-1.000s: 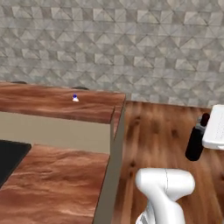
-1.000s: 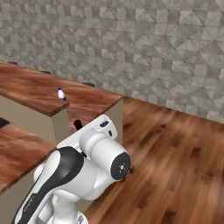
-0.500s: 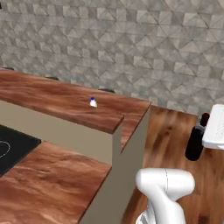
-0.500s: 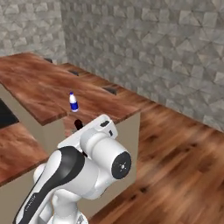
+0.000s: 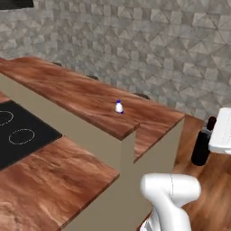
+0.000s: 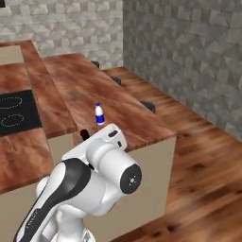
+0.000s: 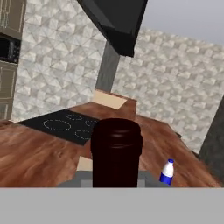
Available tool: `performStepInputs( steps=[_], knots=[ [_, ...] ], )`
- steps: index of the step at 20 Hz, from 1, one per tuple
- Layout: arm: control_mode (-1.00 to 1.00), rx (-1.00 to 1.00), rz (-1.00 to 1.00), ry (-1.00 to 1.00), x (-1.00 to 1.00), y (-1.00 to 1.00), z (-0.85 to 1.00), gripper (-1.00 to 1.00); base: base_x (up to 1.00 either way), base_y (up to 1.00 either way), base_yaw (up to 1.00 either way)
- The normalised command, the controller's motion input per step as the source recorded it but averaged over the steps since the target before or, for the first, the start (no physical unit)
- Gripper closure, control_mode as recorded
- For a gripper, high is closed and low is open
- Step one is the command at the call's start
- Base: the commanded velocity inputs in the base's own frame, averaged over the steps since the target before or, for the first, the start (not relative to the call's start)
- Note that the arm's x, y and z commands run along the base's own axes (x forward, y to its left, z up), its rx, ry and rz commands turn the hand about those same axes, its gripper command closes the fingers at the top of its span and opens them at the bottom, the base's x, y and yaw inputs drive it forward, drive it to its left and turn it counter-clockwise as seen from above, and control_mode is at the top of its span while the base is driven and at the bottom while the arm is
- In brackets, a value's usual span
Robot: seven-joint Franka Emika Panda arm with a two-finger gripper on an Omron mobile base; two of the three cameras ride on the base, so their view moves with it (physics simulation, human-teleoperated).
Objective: Move the drinks to the dining counter.
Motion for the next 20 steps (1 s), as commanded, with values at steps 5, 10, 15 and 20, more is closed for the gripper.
performStepInputs(
  steps=[5, 10, 15, 20],
  knots=[
    [1.00, 0.00, 0.00, 0.00, 0.00, 0.00, 0.00, 1.00, 0.66, -0.56, 0.42],
    [1.00, 0.00, 0.00, 0.00, 0.00, 0.00, 0.00, 1.00, 0.70, -0.61, 0.42],
    [1.00, 0.00, 0.00, 0.00, 0.00, 0.00, 0.00, 1.00, 0.60, -0.65, 0.42],
    [1.00, 0.00, 0.00, 0.00, 0.00, 0.00, 0.00, 1.00, 0.61, -0.59, 0.41]
  ],
)
